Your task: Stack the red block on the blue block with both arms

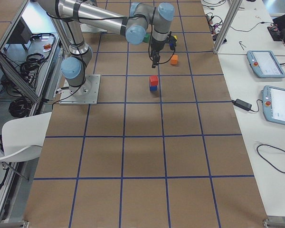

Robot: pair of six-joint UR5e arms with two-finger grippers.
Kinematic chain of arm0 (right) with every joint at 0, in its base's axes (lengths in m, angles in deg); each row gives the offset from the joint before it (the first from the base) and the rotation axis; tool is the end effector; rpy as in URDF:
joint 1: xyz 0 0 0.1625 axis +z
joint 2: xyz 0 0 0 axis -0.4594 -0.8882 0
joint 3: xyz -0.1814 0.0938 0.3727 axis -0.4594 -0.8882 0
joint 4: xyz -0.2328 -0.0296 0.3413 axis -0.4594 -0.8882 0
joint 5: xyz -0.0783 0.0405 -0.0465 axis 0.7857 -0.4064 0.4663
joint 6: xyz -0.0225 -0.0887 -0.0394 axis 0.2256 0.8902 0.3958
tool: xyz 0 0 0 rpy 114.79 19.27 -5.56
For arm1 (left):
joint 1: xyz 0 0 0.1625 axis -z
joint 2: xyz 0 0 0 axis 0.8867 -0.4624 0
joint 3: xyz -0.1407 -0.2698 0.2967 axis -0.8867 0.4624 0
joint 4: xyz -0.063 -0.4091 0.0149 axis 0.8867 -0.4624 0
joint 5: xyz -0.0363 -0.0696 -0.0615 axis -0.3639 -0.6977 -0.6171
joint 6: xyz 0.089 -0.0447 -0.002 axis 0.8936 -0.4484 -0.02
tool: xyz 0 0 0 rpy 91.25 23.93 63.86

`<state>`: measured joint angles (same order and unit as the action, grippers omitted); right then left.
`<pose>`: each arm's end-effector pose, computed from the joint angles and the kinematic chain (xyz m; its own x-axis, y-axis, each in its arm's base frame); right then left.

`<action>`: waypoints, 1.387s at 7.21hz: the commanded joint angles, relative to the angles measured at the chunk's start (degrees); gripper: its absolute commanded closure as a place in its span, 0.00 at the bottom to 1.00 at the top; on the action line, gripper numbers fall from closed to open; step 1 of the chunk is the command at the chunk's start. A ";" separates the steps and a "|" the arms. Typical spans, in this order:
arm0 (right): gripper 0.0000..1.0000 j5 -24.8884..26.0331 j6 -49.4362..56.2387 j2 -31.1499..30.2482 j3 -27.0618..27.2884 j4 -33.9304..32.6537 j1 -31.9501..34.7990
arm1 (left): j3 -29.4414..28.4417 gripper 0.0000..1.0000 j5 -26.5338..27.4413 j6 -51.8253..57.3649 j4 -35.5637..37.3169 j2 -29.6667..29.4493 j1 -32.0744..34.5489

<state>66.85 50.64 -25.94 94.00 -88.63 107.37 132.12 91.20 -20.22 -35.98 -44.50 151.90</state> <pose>0.0395 -0.5103 0.4241 -0.9985 -0.0449 0.0313 -0.0402 0.9900 0.1354 -0.1289 -0.4931 0.5060 -0.9922 0.1246 -0.0086 0.1249 0.9876 -0.0956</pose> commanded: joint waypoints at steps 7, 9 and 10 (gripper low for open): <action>0.00 -2.99 -15.90 -2.25 -6.46 5.80 11.65 | -0.20 0.00 0.08 0.44 0.00 0.09 -0.06; 0.00 -2.99 -15.90 -2.08 -6.20 5.62 11.13 | -0.11 0.00 0.08 0.44 0.09 0.09 -0.06; 0.00 -2.90 -15.90 -2.25 -6.20 5.62 11.13 | -0.11 0.00 0.08 0.44 0.09 0.09 -0.06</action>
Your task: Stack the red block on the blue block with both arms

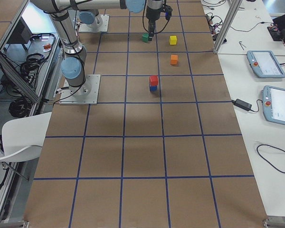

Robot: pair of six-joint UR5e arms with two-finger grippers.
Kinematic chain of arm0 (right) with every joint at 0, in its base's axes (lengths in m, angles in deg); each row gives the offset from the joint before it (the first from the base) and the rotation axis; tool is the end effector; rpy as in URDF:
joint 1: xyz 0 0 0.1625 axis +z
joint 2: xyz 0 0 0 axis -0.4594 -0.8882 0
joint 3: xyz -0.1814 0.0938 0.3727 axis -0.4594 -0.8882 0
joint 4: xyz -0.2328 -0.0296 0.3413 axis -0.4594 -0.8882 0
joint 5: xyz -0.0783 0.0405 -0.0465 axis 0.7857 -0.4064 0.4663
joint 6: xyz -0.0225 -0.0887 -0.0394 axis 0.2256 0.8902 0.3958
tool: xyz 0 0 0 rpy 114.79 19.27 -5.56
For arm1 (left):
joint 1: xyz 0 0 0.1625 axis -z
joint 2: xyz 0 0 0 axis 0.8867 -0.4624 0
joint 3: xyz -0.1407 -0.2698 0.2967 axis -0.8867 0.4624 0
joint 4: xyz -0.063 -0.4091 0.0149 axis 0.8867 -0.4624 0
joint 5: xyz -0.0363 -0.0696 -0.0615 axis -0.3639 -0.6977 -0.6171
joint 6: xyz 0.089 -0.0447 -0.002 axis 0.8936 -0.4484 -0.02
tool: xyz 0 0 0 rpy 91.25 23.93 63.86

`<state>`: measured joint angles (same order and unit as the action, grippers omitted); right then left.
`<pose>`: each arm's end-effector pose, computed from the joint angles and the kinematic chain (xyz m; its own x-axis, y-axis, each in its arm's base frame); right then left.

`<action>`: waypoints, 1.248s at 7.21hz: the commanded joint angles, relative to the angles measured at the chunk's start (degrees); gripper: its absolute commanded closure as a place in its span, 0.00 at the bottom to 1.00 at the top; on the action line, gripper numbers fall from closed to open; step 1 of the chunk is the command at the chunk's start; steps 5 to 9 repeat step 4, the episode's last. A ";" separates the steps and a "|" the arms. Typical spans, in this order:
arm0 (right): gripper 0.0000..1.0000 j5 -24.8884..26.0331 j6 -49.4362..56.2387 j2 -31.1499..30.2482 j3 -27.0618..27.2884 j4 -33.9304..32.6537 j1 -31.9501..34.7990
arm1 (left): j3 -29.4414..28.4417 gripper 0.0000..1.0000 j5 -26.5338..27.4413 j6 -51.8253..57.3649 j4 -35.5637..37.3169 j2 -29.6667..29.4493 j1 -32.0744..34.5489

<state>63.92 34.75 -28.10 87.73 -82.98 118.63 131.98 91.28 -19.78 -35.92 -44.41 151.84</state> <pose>0.1433 -0.4853 0.4863 -0.9991 0.0409 0.0135 0.0419 0.9962 0.0767 -0.1283 -0.4930 0.5081 -0.9913 0.1310 -0.0114 0.1314 0.9862 -0.1003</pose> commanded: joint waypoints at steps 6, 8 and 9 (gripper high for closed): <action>0.00 0.03 -0.01 -0.09 0.24 -0.37 -0.23 | -0.16 0.00 0.00 0.00 0.03 0.00 0.00; 0.00 0.03 -0.01 -0.09 0.24 -0.37 -0.23 | -0.16 0.00 0.00 0.00 0.03 0.00 0.00; 0.00 0.03 -0.01 -0.09 0.24 -0.37 -0.23 | -0.16 0.00 0.00 0.00 0.03 0.00 0.00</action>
